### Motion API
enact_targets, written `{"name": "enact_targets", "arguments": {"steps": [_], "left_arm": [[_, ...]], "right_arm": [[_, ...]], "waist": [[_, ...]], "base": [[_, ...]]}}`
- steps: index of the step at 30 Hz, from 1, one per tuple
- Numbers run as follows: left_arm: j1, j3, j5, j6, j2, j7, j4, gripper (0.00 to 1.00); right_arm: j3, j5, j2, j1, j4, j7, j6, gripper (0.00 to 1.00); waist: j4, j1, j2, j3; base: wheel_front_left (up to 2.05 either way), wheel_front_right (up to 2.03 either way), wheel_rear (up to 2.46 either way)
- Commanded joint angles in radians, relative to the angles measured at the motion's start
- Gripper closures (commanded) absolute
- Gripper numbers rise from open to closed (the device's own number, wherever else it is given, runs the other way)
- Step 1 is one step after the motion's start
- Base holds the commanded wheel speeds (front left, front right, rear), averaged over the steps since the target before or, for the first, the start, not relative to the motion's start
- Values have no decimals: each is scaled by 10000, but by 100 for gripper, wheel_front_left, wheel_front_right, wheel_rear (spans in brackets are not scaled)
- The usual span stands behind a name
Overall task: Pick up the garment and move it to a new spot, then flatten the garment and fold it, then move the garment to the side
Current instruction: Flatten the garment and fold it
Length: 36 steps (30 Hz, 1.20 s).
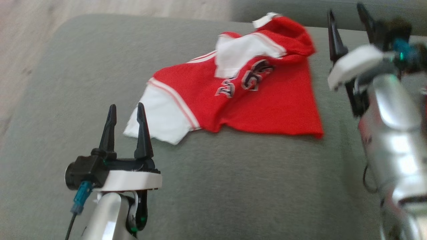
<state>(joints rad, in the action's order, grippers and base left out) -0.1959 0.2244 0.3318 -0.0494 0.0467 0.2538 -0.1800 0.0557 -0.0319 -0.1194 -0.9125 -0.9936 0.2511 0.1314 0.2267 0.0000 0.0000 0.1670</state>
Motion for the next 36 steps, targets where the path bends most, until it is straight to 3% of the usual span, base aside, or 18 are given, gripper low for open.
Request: {"name": "enact_targets", "arguments": {"steps": [1,9,17,28,36], "left_arm": [[-242,-376,-217,77,36,80,343,0],[184,-766,-393,238,36,80,140,0],[657,-1123,-445,401,36,80,5,0],[746,-962,-534,461,36,80,94,0],[342,-784,-560,575,35,80,-27,0]], "right_arm": [[14,73,288,484,702,103,-7,0],[-846,352,655,4067,3954,105,-7,0],[-151,1665,688,6723,6249,106,-7,0],[81,1724,690,7158,6858,106,-7,0],[705,887,690,6612,5645,-57,-7,0]], "waist": [[-882,0,0,-474],[-2145,0,0,-897],[-2891,0,0,-1111],[-2858,0,0,-840],[-2276,0,0,-455]], "base": [[0,0,0],[0,0,0],[0,0,0],[0,0,0],[0,0,0]]}}
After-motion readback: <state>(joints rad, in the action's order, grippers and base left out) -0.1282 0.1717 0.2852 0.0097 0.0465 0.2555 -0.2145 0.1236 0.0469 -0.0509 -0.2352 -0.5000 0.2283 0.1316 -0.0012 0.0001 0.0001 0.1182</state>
